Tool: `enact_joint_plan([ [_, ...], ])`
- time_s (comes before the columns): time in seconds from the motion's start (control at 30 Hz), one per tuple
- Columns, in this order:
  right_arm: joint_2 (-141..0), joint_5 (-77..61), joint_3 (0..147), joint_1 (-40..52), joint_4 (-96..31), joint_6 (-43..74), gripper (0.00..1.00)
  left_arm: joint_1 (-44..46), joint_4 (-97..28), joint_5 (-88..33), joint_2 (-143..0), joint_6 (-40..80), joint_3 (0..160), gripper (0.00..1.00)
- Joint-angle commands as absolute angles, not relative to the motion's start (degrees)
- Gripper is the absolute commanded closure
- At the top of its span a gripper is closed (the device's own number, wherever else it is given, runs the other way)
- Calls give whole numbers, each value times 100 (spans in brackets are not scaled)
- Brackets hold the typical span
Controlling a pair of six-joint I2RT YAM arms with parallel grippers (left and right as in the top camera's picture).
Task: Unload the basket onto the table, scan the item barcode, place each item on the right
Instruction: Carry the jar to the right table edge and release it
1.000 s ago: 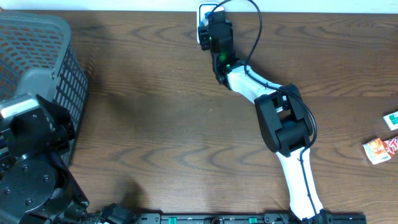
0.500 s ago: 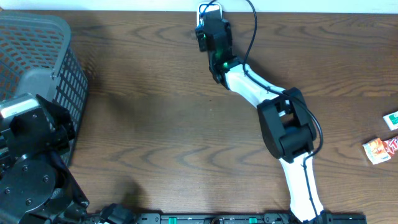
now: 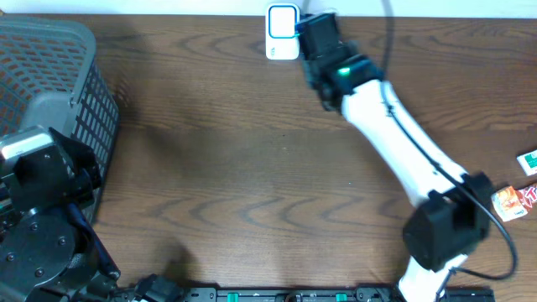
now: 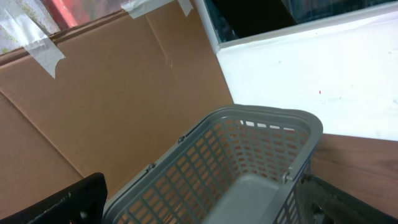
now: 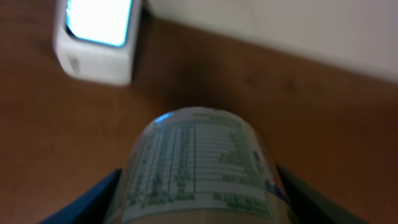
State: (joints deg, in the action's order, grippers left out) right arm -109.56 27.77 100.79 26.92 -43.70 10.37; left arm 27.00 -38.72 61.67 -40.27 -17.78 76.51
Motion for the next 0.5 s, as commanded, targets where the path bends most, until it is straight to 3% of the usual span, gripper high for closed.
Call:
enact_joint_plan([
  [0.0, -10545, 1833, 10158, 2174, -5092, 2117, 42, 2681, -3857, 6222, -4003, -1723, 7655, 2],
  [0.23, -10444, 882, 10149, 939, -6707, 2167, 41, 2681, -3857, 6219, -4003, -1723, 7655, 2],
  [0.47, -10462, 893, 10149, -458, -6932, 1796, 40, 2681, -3857, 6219, -4003, -1723, 7655, 2],
])
